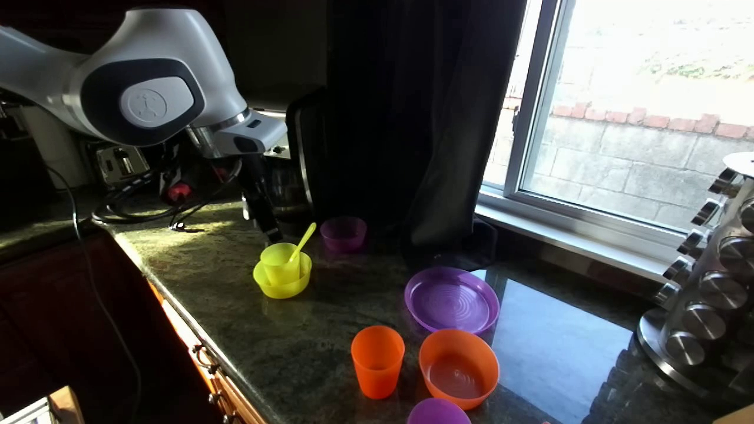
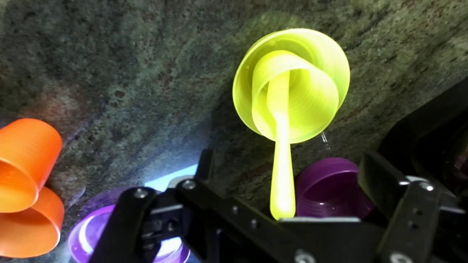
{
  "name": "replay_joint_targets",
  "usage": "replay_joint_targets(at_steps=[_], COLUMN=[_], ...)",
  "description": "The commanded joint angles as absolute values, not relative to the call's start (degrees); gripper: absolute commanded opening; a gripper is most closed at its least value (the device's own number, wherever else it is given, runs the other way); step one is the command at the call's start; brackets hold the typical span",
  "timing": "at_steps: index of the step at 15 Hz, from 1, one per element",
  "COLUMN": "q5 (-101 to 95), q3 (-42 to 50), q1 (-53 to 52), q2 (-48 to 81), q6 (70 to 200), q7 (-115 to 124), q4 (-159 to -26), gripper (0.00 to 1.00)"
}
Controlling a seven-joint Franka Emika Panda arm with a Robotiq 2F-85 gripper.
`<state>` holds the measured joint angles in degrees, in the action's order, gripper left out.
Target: Place the yellow cup inside the yellow bowl then place the yellow knife inside the yellow cup.
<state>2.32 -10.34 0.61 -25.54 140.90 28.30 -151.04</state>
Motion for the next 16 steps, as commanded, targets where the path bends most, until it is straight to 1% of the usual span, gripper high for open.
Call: replay_joint_targets(at_steps=[1,9,10,16], q5=[2.1,1.7,2.1,2.1], q3=[-9.5,-9.1,-9.6,-9.6], q1=[0.8,0.7,0.7,0.7], q2=[-27.2,-27.1,-26.7,-26.6], q6=[134.0,128.5,130.8,130.7], q7=[26.6,25.2,26.5,26.4], q4=[-149.3,-146.7,-147.3,-147.2], gripper=[1.0,1.0,1.0,1.0])
